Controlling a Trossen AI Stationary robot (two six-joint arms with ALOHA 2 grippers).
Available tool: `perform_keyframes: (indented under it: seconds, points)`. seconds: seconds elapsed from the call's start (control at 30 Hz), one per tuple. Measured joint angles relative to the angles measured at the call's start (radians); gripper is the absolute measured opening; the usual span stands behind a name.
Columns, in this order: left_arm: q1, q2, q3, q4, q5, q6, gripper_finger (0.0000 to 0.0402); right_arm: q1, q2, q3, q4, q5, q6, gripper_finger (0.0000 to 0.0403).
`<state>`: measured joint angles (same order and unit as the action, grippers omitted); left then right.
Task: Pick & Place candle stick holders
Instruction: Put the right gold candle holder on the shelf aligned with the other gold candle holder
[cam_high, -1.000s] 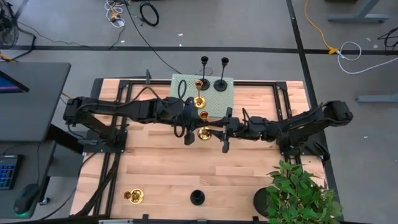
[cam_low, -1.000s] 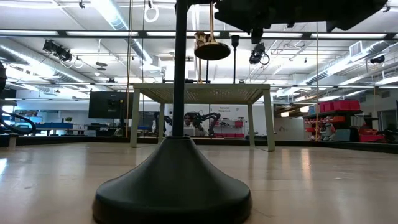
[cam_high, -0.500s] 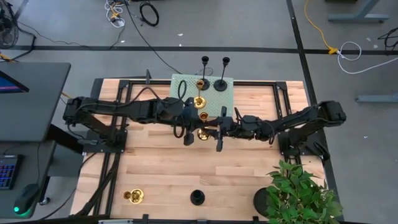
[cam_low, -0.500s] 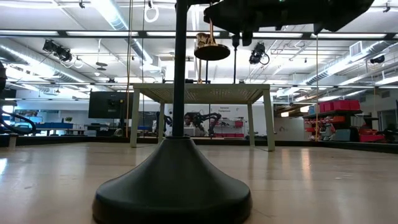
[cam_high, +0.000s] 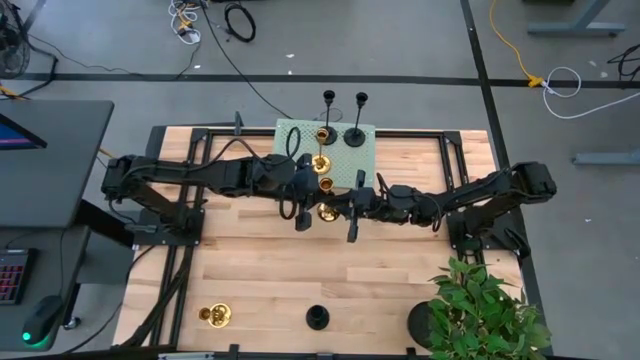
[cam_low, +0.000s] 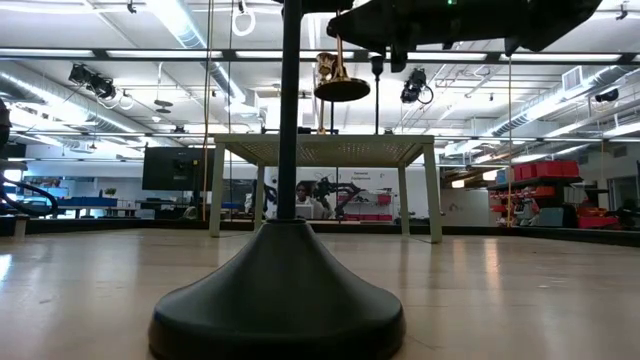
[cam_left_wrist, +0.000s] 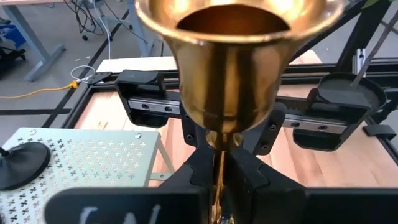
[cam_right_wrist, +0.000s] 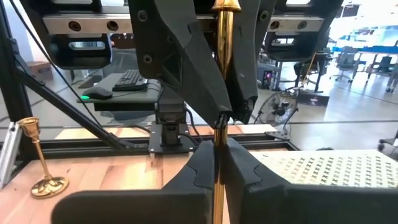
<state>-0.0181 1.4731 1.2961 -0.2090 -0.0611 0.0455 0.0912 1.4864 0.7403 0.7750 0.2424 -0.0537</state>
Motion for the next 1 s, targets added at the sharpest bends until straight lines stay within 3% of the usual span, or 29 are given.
perform_keyframes:
  seconds: [0.3, 0.77, 1.0]
  points:
    - [-0.001, -0.005, 0.002, -0.01, -0.07, 0.035, 0.003, -0.006, -0.037, -0.002, -0.048, 0.041, -0.033, 0.0005]
    - [0.029, -0.033, 0.003, -0.048, -0.078, 0.092, 0.0032, -0.007, -0.074, -0.001, -0.075, 0.03, -0.038, 0.0004]
    - [0.033, -0.05, -0.002, -0.136, -0.142, 0.116, 0.0098, -0.01, -0.096, -0.005, -0.084, 0.088, -0.031, 0.0]
